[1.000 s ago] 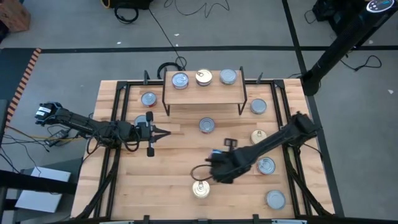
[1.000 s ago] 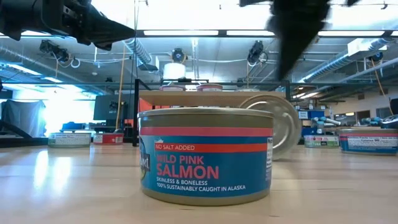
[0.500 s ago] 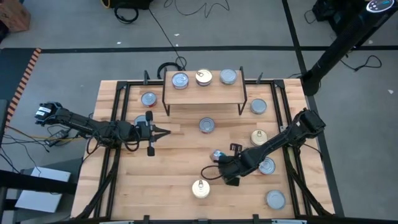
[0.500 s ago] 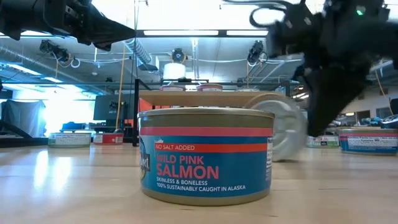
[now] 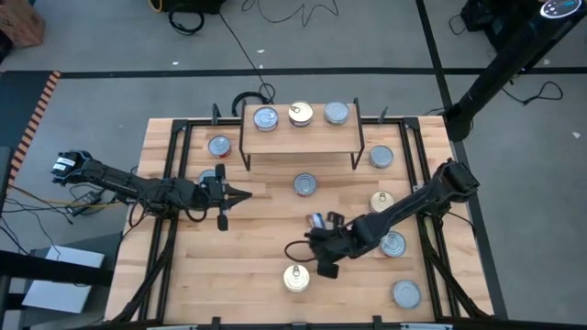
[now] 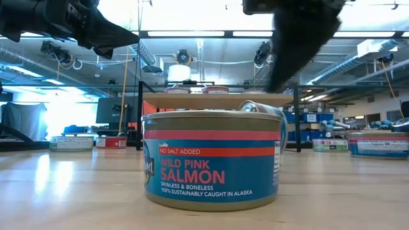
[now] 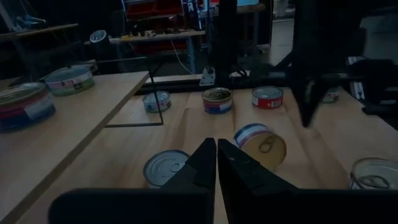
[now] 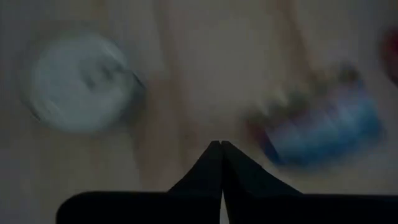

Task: Stack canned seafood by type on shelf
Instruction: Stack the blue pink tuna can on top of the blue pink tuna can on the shelf

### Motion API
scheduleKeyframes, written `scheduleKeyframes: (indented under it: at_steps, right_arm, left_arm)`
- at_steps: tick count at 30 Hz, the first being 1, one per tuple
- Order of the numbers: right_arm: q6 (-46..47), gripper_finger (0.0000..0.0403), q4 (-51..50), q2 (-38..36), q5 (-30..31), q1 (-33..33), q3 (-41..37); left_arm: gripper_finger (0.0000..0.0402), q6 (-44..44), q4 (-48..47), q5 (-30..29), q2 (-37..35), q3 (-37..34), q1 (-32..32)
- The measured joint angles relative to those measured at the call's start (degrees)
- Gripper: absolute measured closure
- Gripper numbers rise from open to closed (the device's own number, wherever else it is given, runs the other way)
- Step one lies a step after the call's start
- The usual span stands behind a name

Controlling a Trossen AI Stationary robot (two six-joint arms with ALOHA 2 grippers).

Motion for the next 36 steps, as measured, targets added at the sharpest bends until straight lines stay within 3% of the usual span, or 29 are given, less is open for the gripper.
scheduleKeyframes:
  at_steps: [3,5,13,20,23,27,29,36]
  right_arm:
    - [3.26,0.0396,-13.32,-0.03,1.9,0.09,3.11]
    - [3.69,0.0399,-16.7,-0.04,2.77,-0.16,2.84]
    - [0.08,0.04,-2.92,1.12,2.45,-3.21,-3.0]
    - [-9.66,0.04,11.13,1.4,0.49,-4.44,-3.16]
    - [-11.21,0.04,4.33,0.98,0.16,-4.62,-1.34]
    - [-6.57,0.04,-11.52,0.27,1.47,-4.77,0.25]
    - [-5.48,0.04,-14.82,0.55,1.25,-4.92,-0.81]
    - [-8.85,0.04,0.14,0.59,1.05,-7.12,-5.9]
  left_arm:
    - [0.0383,0.0,-0.1,0.23,0.03,0.0,0.0]
    - [0.0383,0.0,-0.04,1.47,0.46,0.0,0.02]
    - [0.0393,-0.35,-0.16,2.58,4.57,0.0,0.0]
    - [0.0397,-0.18,0.77,1.45,6.04,0.0,0.0]
    - [0.0397,-0.75,0.66,0.84,6.05,0.0,0.0]
    - [0.0397,-1.75,0.47,0.73,6.08,-0.01,0.0]
    - [0.0397,-1.69,0.48,0.73,6.08,0.0,0.02]
    - [0.0398,-1.63,0.57,-0.94,6.08,-0.01,0.02]
